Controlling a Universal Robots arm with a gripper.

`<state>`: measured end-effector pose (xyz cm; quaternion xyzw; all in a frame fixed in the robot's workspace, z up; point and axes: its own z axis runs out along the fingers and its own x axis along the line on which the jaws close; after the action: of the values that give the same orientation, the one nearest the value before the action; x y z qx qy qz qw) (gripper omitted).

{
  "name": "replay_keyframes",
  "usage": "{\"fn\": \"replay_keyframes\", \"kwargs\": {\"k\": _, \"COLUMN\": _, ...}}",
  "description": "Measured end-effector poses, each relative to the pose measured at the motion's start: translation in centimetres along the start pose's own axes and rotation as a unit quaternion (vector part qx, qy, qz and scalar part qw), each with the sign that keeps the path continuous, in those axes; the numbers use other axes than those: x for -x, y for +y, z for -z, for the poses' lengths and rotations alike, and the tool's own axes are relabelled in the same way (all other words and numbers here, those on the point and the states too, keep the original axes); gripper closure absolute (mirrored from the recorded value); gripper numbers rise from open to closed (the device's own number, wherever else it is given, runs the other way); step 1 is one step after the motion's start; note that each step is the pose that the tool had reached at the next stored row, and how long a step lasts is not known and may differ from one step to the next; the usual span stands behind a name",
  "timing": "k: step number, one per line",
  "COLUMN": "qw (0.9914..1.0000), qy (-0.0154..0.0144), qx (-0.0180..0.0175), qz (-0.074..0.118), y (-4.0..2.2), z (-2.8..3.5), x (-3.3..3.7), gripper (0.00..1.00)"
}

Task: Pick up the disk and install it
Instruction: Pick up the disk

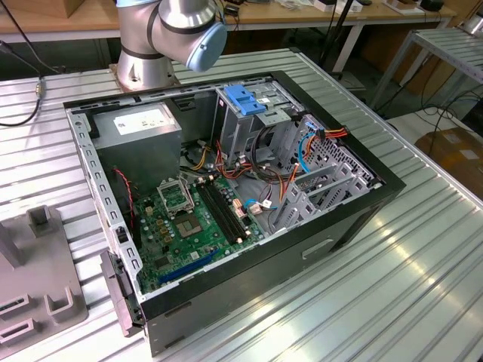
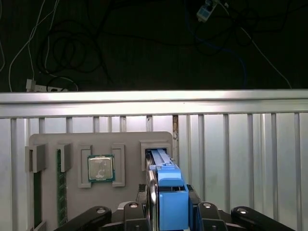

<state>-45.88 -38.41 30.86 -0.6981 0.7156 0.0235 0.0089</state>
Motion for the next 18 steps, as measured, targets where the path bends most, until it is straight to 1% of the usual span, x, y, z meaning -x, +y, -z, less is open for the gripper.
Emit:
{"fn": "replay_keyframes", "kwargs": {"k": 4, "qw": 1.00000, "qy": 0.0001, "qx": 0.0001, "qz": 0.000, "y": 0.02, "z": -0.11, "x": 0.15, "gripper": 0.58}}
{"fn": "replay_keyframes", "kwargs": {"k": 7, "qw": 1.00000, "qy": 0.0000, "qx": 0.0001, "qz": 0.000, "y": 0.03, "z": -0.21, "x": 0.40, "gripper": 0.58}}
{"fn": "replay_keyframes", "kwargs": {"k": 10, "qw": 1.00000, "qy": 0.0001, "qx": 0.0002, "qz": 0.000, "y": 0.02, "z": -0.41, "x": 0.42, "gripper": 0.58}}
{"fn": "replay_keyframes", "kwargs": {"k": 18, "qw": 1.00000, "qy": 0.0001, "qx": 0.0002, "qz": 0.000, "y": 0.03, "z": -0.62, "x": 0.67, "gripper": 0.58}}
